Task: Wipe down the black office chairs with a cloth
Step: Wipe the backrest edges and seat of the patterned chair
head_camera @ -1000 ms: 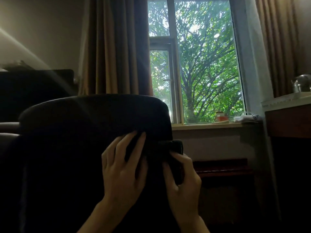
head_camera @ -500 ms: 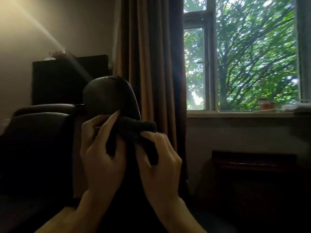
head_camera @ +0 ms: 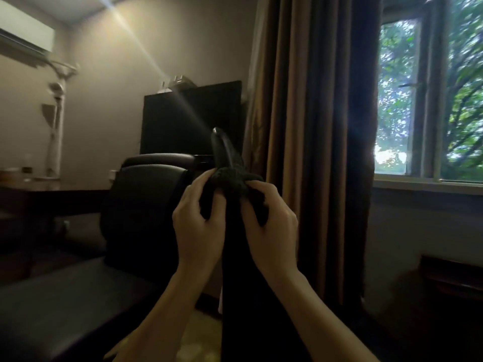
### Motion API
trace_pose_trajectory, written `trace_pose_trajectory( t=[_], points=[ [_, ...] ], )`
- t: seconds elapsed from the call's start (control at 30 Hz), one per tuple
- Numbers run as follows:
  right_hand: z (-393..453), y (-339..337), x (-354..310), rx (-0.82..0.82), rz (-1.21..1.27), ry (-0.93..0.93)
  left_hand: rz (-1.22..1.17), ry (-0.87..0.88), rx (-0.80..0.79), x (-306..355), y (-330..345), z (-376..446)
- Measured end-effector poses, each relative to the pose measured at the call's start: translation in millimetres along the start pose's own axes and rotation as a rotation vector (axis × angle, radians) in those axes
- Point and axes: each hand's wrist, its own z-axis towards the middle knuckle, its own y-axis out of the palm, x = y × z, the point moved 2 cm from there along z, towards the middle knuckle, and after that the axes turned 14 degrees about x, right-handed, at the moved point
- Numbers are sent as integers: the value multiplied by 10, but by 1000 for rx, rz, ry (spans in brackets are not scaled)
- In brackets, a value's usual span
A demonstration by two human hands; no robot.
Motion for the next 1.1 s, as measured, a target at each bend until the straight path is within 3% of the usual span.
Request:
trace_pose_trajectory(
  t=[0.23, 0.4, 0.67, 0.87, 1.1],
  points=[
    [93, 375, 189, -49, -58, -50, 79, 40, -9, -245, -13, 316],
    [-151, 495, 307, -39, -141, -82, 184, 72, 25, -508, -96, 80],
    [-326, 691, 477, -116, -174, -99, 259, -113, 60, -979, -119, -75],
    [-230, 899, 702, -303, -77, 158, 452, -127, 62, -1262, -51, 67],
    [-623, 549, 951, -331, -60, 269, 367, -223, 45, -1354, -187, -531]
  ],
)
